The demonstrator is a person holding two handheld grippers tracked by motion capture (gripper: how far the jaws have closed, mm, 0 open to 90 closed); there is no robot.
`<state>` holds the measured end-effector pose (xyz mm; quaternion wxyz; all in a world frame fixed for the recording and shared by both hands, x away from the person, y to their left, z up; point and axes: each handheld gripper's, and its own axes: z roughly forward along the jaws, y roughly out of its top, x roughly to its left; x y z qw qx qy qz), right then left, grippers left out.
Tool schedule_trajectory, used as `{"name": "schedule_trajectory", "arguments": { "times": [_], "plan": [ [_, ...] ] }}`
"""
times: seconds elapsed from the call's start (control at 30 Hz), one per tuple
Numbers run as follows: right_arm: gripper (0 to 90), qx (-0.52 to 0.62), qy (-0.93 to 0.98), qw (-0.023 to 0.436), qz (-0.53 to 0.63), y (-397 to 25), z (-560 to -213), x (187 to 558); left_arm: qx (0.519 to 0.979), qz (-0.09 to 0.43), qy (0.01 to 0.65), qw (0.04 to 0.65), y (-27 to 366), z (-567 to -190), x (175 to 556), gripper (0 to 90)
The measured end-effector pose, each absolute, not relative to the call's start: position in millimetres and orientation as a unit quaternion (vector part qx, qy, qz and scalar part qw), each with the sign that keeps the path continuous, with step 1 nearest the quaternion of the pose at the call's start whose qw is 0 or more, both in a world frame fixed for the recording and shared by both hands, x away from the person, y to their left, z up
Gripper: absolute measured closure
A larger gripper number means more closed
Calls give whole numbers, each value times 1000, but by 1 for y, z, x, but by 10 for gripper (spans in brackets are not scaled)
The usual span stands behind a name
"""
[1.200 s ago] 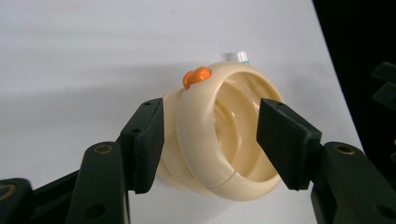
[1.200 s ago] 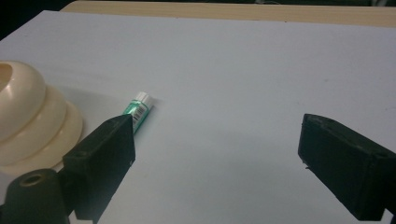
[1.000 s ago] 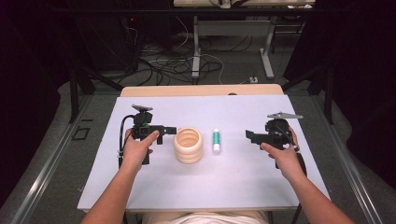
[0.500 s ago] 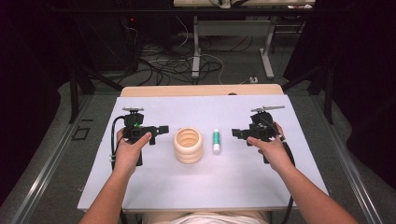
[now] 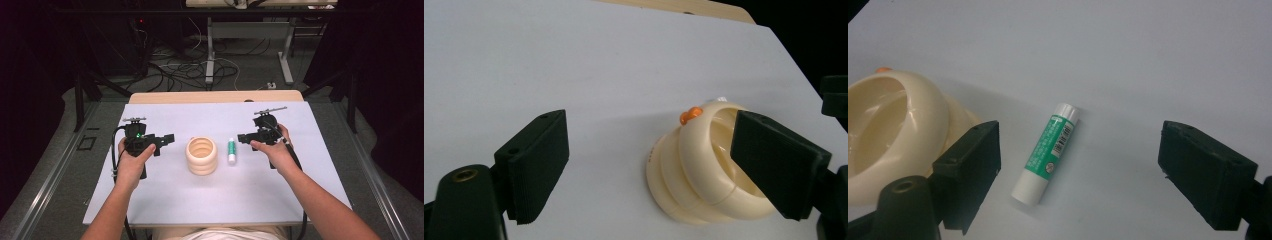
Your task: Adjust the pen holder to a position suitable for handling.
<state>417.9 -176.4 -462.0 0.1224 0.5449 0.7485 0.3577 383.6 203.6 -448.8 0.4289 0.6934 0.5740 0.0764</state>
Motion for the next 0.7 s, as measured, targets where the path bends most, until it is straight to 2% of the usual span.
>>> {"name": "schedule_trajectory", "arguments": {
  "times": [0.2,0.23,0.3,0.7],
  "plan": [
    [191,577,739,107,330,-162,-462,429,676,81,585,440,208,-450,383,149],
    [232,588,736,99,319,-156,-463,433,671,83,587,445,209,-450,383,148],
    [251,594,739,91,306,-153,-465,438,667,85,590,446,210,-450,383,148],
    [326,627,728,61,271,-136,-475,463,673,101,584,443,212,-450,383,147]
  ]
}}
